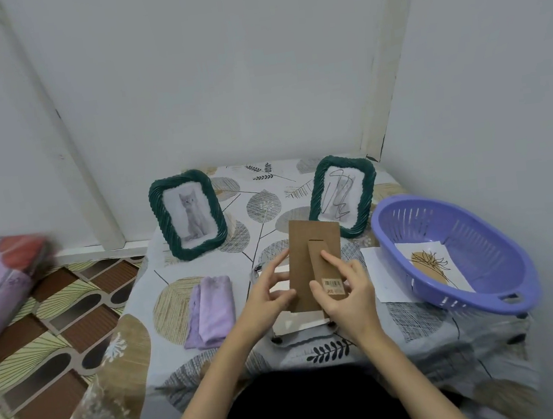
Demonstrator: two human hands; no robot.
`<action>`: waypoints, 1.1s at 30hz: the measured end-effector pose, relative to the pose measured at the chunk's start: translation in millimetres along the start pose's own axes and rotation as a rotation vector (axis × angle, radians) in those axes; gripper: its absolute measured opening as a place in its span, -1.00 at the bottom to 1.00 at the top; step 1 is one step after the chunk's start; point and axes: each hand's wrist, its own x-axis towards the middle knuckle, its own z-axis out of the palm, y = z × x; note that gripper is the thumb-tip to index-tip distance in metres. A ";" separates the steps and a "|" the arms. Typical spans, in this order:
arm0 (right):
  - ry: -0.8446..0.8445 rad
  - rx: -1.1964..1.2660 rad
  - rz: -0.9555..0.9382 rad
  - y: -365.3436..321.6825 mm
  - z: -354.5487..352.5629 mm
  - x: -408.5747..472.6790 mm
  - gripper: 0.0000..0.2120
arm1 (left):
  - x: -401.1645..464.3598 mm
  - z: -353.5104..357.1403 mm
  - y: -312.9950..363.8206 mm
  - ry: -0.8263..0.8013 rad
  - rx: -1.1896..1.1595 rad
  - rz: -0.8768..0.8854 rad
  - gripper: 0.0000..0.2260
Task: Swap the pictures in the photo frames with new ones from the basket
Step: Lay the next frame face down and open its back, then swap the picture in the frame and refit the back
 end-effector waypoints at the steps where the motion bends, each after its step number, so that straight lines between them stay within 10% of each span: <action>1: 0.002 0.001 -0.003 0.5 -1.3 0.9 -0.50 | 1.9 1.6 0.4 0.001 -0.013 -0.007 -0.41; 6: -0.007 -0.086 0.011 14.0 -19.1 1.9 -0.50 | 3.4 9.7 -3.5 -0.070 0.050 0.002 -0.47; 11: -0.171 -0.375 0.108 44.3 -52.5 5.3 -0.46 | 8.5 -21.1 -30.9 0.073 1.208 -0.206 -0.48; 21: -0.292 -0.708 0.184 65.6 -35.1 8.2 -0.44 | 2.4 -38.5 -59.9 0.124 1.475 -0.224 -0.59; 33: -0.234 -0.913 0.056 60.2 -11.7 2.5 -0.45 | 9.9 -51.4 -54.2 0.186 1.245 -0.152 -0.46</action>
